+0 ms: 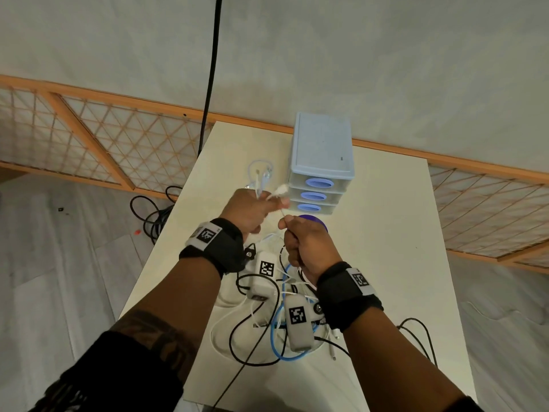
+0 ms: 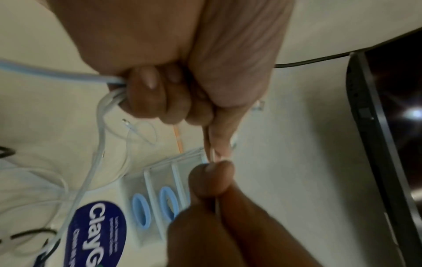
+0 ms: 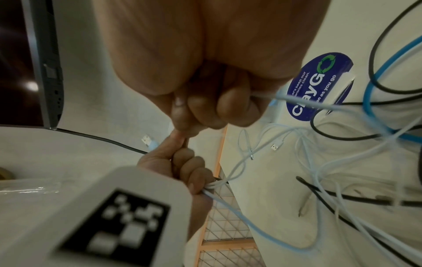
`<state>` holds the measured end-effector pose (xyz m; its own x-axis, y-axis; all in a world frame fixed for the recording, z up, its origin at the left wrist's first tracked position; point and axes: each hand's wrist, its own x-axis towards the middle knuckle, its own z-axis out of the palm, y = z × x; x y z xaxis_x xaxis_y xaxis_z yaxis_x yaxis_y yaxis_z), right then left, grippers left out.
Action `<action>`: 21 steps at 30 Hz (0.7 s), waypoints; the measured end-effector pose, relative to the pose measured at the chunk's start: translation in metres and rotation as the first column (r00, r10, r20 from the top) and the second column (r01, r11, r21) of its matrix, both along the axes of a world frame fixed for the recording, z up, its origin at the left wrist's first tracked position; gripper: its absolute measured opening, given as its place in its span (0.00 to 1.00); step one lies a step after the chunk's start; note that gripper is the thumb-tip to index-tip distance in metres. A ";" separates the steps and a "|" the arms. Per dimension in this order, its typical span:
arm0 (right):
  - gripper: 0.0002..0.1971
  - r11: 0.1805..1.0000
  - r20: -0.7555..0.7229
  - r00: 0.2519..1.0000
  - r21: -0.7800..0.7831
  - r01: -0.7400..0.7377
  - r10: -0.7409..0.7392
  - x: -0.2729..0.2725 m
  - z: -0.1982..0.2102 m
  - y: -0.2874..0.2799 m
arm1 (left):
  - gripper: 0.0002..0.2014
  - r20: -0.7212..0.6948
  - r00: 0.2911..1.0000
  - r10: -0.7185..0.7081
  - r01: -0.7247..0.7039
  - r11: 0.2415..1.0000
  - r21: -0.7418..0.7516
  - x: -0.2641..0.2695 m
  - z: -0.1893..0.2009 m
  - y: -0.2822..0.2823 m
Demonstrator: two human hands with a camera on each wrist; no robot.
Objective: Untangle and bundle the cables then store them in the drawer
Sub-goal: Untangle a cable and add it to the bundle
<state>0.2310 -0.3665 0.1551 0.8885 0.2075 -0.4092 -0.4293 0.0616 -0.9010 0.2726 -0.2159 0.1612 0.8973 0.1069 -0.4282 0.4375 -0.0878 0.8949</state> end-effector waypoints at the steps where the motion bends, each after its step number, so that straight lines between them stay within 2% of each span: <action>1: 0.14 1.000 0.003 1.000 0.001 -0.005 0.005 0.000 -0.001 -0.001 | 0.14 0.026 0.993 0.117 -0.118 0.993 0.021 0.005 0.000 0.003; 3: 0.14 1.000 0.011 1.000 0.004 -0.019 0.019 -0.002 -0.002 -0.003 | 0.15 0.063 0.945 0.322 -0.323 0.946 0.008 0.013 0.000 0.014; 4: 0.15 1.000 0.016 1.000 0.009 -0.024 0.023 -0.002 -0.003 -0.003 | 0.16 0.061 0.936 0.347 -0.346 0.938 -0.021 0.015 0.002 0.020; 5: 0.15 1.000 0.020 1.000 0.015 -0.022 0.022 -0.003 -0.004 -0.003 | 0.17 0.041 0.956 0.292 -0.290 0.956 -0.047 0.015 0.004 0.024; 7: 0.14 1.000 0.025 1.000 0.027 -0.002 0.001 0.000 -0.005 -0.003 | 0.20 -0.030 0.999 0.034 -0.036 0.997 -0.066 0.009 0.007 0.023; 8: 0.14 1.000 0.022 1.000 0.026 0.008 -0.008 0.002 -0.005 -0.003 | 0.19 -0.064 0.994 -0.089 0.085 0.994 -0.062 0.004 0.008 0.019; 10: 0.14 1.000 0.017 1.000 0.009 0.012 -0.012 0.005 -0.005 -0.001 | 0.18 -0.057 0.982 -0.180 0.178 0.983 -0.038 -0.001 0.005 0.009; 12: 0.14 1.000 0.007 1.000 0.001 0.006 -0.006 0.008 -0.006 -0.001 | 0.24 -0.021 0.994 -0.106 0.107 0.994 0.016 0.003 0.000 0.004; 13: 0.13 1.000 -0.001 1.000 0.008 0.001 -0.001 0.008 -0.006 -0.001 | 0.23 0.004 1.000 -0.025 0.025 0.999 0.040 0.007 -0.001 0.003; 17: 0.14 1.000 0.032 0.999 0.002 -0.028 0.028 0.005 -0.009 -0.004 | 0.14 0.058 0.941 0.333 -0.336 0.941 0.042 0.023 -0.003 0.017; 21: 0.15 0.996 0.066 0.994 -0.037 -0.084 0.087 0.002 -0.014 -0.002 | 0.13 0.117 0.905 0.409 -0.417 0.908 0.048 0.024 -0.008 0.022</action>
